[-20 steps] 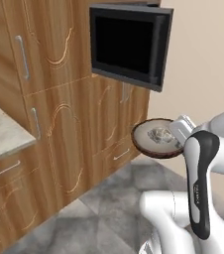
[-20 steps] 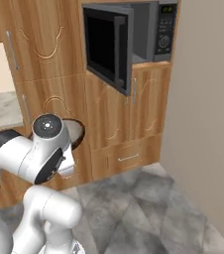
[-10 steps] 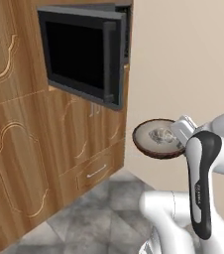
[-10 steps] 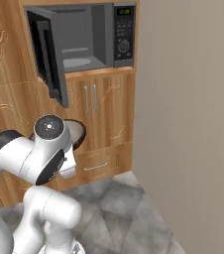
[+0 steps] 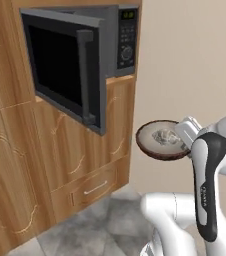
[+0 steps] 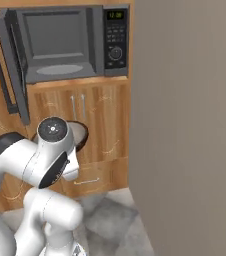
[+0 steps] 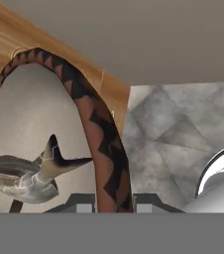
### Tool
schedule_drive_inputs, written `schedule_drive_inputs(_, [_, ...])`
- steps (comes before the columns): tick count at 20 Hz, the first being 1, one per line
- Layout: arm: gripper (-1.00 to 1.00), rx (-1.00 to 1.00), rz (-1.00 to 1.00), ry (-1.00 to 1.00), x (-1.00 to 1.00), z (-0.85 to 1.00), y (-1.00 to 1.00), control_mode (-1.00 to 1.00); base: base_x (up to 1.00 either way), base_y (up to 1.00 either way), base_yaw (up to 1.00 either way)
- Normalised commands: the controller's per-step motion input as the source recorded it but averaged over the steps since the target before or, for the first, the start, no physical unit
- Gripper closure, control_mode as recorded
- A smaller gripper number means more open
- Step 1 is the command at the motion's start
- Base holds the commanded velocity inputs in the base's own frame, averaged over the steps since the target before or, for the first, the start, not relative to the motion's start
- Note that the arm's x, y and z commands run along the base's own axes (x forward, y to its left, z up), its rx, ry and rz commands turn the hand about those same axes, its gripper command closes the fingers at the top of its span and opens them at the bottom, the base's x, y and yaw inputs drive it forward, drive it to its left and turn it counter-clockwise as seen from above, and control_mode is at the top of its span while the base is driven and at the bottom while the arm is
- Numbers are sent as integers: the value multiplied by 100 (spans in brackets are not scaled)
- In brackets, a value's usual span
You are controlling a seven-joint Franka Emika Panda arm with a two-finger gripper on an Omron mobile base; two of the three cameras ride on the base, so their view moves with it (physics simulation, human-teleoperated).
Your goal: Remove the mango from the bowl and place it on the small plate. Then place the bowl with only the fish in the microwave, close the door, and press the start button to microwave the fish.
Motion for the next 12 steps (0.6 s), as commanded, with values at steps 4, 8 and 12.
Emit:
schedule_drive_inputs(4, [100, 0, 0, 0, 0, 0, 0, 100, 78, -30, 40])
schedule_drive_inputs(8, [100, 0, 0, 0, 0, 0, 0, 100, 74, -44, 36])
schedule_drive_inputs(12, [100, 0, 0, 0, 0, 0, 0, 100, 81, -22, 39])
